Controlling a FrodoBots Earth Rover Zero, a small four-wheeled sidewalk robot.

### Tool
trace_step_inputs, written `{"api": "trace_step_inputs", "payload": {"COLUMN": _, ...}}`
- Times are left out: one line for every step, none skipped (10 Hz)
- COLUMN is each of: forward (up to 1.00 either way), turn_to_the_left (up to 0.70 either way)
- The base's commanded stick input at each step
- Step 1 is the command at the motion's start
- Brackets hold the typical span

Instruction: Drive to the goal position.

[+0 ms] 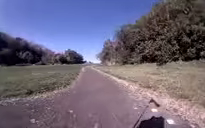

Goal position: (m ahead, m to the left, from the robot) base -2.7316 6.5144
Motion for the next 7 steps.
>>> {"api": "trace_step_inputs", "payload": {"forward": 0.70, "turn_to_the_left": 0.00}}
{"api": "trace_step_inputs", "payload": {"forward": 0.70, "turn_to_the_left": 0.00}}
{"api": "trace_step_inputs", "payload": {"forward": 0.70, "turn_to_the_left": 0.00}}
{"api": "trace_step_inputs", "payload": {"forward": 0.70, "turn_to_the_left": 0.00}}
{"api": "trace_step_inputs", "payload": {"forward": 0.70, "turn_to_the_left": 0.00}}
{"api": "trace_step_inputs", "payload": {"forward": 0.70, "turn_to_the_left": 0.00}}
{"api": "trace_step_inputs", "payload": {"forward": 0.70, "turn_to_the_left": 0.00}}
